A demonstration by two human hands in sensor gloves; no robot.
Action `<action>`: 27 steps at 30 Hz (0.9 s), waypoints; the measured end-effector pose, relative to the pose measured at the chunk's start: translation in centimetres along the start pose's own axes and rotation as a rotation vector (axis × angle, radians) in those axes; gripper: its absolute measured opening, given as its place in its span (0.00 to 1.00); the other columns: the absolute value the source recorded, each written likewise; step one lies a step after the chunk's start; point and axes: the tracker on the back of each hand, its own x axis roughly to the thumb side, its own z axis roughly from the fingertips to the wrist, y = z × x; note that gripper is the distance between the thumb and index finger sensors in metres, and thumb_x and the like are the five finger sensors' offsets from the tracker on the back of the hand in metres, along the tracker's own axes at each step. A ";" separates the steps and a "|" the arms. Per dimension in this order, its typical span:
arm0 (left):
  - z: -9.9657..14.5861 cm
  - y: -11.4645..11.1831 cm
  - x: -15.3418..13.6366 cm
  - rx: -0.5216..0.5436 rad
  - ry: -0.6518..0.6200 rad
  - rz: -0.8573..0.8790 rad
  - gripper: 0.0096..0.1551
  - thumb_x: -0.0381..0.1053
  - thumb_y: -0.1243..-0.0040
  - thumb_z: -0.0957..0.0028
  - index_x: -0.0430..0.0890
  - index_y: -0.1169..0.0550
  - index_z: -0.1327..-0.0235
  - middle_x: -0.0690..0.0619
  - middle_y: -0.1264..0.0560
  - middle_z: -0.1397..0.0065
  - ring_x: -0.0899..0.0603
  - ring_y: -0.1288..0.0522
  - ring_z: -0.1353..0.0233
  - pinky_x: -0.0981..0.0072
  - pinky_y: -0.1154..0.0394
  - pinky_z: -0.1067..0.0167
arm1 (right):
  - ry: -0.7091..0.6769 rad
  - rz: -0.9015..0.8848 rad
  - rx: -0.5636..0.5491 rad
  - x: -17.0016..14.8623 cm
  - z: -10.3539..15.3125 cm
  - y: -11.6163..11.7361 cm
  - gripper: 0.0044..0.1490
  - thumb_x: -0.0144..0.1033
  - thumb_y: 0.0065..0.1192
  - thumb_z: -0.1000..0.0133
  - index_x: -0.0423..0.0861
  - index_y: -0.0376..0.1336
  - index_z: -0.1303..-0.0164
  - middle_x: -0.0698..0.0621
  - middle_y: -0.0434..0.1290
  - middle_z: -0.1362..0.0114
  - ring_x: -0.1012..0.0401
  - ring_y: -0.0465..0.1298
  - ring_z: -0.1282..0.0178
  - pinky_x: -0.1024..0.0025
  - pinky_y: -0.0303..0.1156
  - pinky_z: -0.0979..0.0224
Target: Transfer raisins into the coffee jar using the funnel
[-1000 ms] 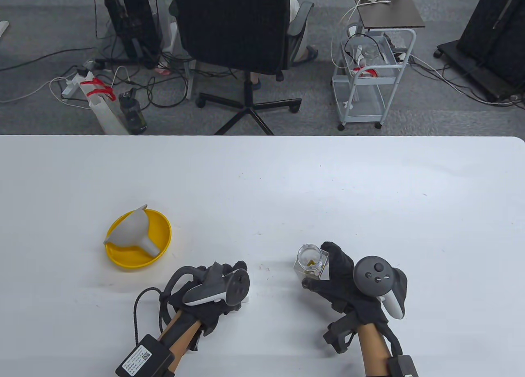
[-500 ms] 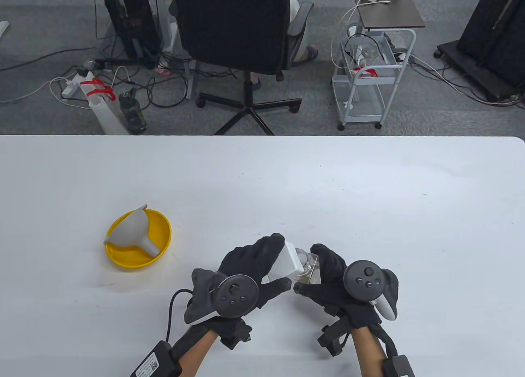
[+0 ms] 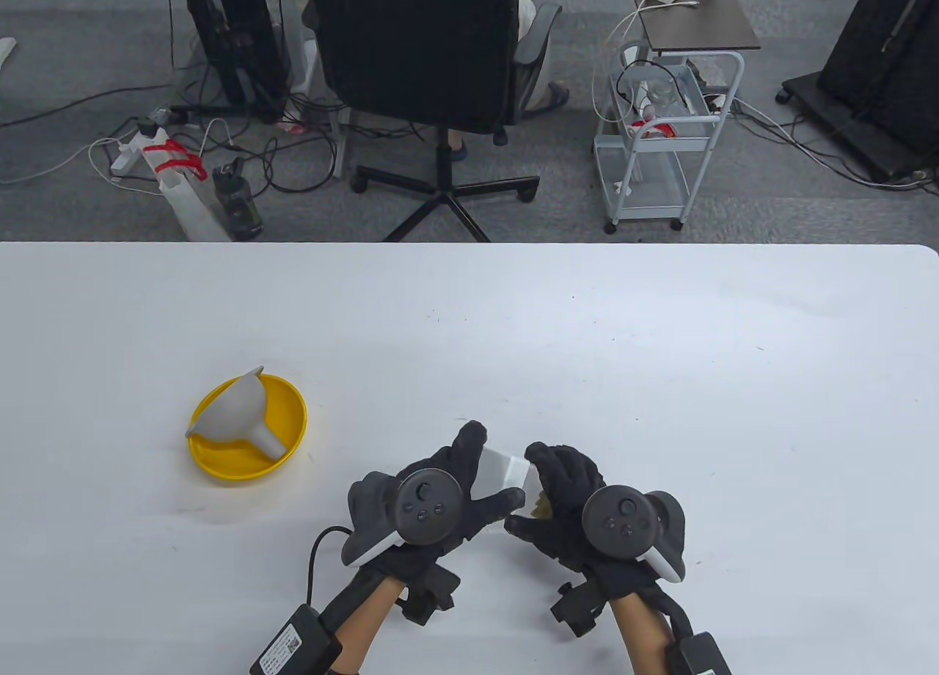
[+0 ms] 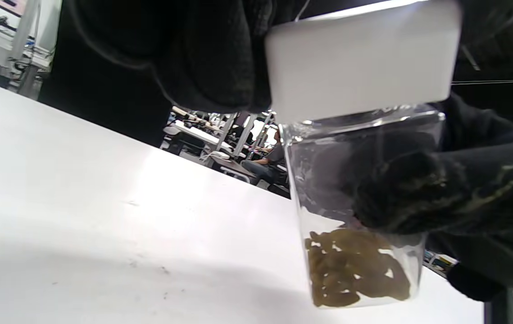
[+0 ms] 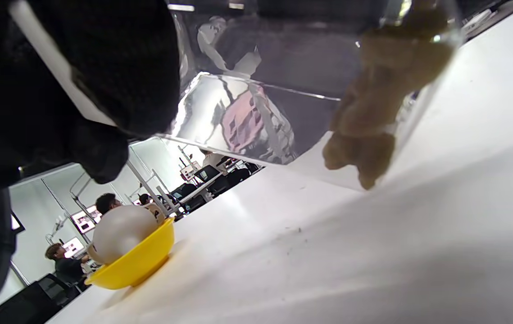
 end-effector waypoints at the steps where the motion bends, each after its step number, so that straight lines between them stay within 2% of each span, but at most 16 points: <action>1: 0.0 0.0 -0.1 -0.012 0.008 0.007 0.59 0.81 0.58 0.40 0.36 0.38 0.15 0.45 0.17 0.44 0.49 0.18 0.54 0.46 0.24 0.46 | -0.004 0.004 0.008 0.1 0.0 0.1 0.58 0.53 0.76 0.45 0.50 0.42 0.19 0.31 0.53 0.21 0.29 0.55 0.21 0.21 0.59 0.30; 4: -0.1 0.1 -0.4 -0.038 -0.008 0.041 0.57 0.80 0.56 0.40 0.38 0.38 0.14 0.44 0.18 0.42 0.47 0.18 0.51 0.44 0.25 0.44 | 0.009 0.004 0.009 0.2 0.0 0.2 0.58 0.53 0.76 0.45 0.50 0.41 0.19 0.31 0.53 0.21 0.28 0.56 0.22 0.22 0.62 0.31; 8: -0.2 0.1 -0.9 -0.166 -0.112 0.072 0.53 0.72 0.46 0.38 0.50 0.49 0.08 0.39 0.28 0.20 0.37 0.25 0.29 0.35 0.34 0.30 | 0.029 -0.015 0.038 -0.3 0.1 0.2 0.58 0.54 0.76 0.45 0.51 0.41 0.18 0.31 0.53 0.21 0.29 0.57 0.22 0.24 0.62 0.30; 11: -0.1 0.2 -0.9 -0.223 -0.174 0.040 0.51 0.60 0.36 0.37 0.62 0.52 0.10 0.44 0.39 0.07 0.33 0.35 0.15 0.30 0.40 0.25 | 0.036 -0.039 0.083 -0.6 0.0 0.4 0.58 0.54 0.76 0.45 0.51 0.41 0.18 0.31 0.53 0.20 0.29 0.57 0.22 0.24 0.62 0.30; 13: 0.1 0.3 -0.6 -0.212 -0.221 -0.009 0.50 0.53 0.34 0.38 0.67 0.52 0.13 0.47 0.45 0.04 0.31 0.43 0.11 0.29 0.44 0.23 | 0.039 -0.065 0.096 -0.7 -0.2 0.5 0.58 0.54 0.76 0.45 0.51 0.41 0.18 0.31 0.54 0.21 0.29 0.57 0.22 0.24 0.62 0.30; 15: 0.3 0.6 -0.3 -0.224 -0.284 0.049 0.47 0.52 0.33 0.39 0.68 0.47 0.14 0.52 0.49 0.03 0.31 0.47 0.09 0.28 0.47 0.22 | 0.041 -0.055 0.088 -0.7 -0.2 0.5 0.58 0.54 0.76 0.45 0.51 0.41 0.18 0.31 0.53 0.20 0.29 0.57 0.22 0.24 0.62 0.29; 19: 0.7 0.8 0.0 -0.225 -0.320 0.208 0.37 0.62 0.37 0.38 0.63 0.37 0.16 0.47 0.52 0.03 0.28 0.51 0.09 0.27 0.50 0.23 | 0.030 -0.043 0.073 -0.5 0.1 0.3 0.59 0.54 0.76 0.45 0.52 0.41 0.18 0.32 0.53 0.20 0.29 0.57 0.21 0.24 0.62 0.29; 21: 1.0 0.7 0.0 -0.164 -0.241 0.206 0.40 0.68 0.44 0.36 0.60 0.41 0.12 0.41 0.52 0.04 0.26 0.49 0.11 0.27 0.49 0.23 | 0.018 -0.035 0.065 -0.3 0.1 0.3 0.59 0.54 0.76 0.45 0.52 0.41 0.18 0.31 0.53 0.19 0.29 0.57 0.21 0.24 0.63 0.30; 24: 1.2 0.6 0.1 -0.057 -0.117 0.123 0.51 0.69 0.49 0.34 0.47 0.52 0.08 0.29 0.47 0.08 0.23 0.40 0.16 0.30 0.40 0.27 | -0.003 -0.005 0.053 0.2 0.2 0.3 0.58 0.54 0.76 0.45 0.52 0.41 0.18 0.31 0.53 0.19 0.29 0.57 0.21 0.24 0.64 0.31; 25: 1.2 0.4 0.0 -0.057 -0.070 0.071 0.54 0.70 0.52 0.34 0.41 0.53 0.09 0.27 0.42 0.11 0.25 0.34 0.20 0.32 0.36 0.29 | -0.016 0.005 0.051 0.5 0.2 0.4 0.58 0.54 0.76 0.45 0.52 0.41 0.18 0.32 0.53 0.19 0.29 0.58 0.21 0.25 0.65 0.31; 27: 1.1 0.3 0.0 -0.084 -0.091 0.088 0.53 0.71 0.54 0.34 0.38 0.48 0.10 0.31 0.32 0.15 0.29 0.27 0.24 0.36 0.31 0.32 | -0.017 0.015 0.049 0.6 0.1 0.5 0.58 0.54 0.76 0.46 0.52 0.41 0.18 0.31 0.53 0.19 0.29 0.58 0.21 0.24 0.65 0.31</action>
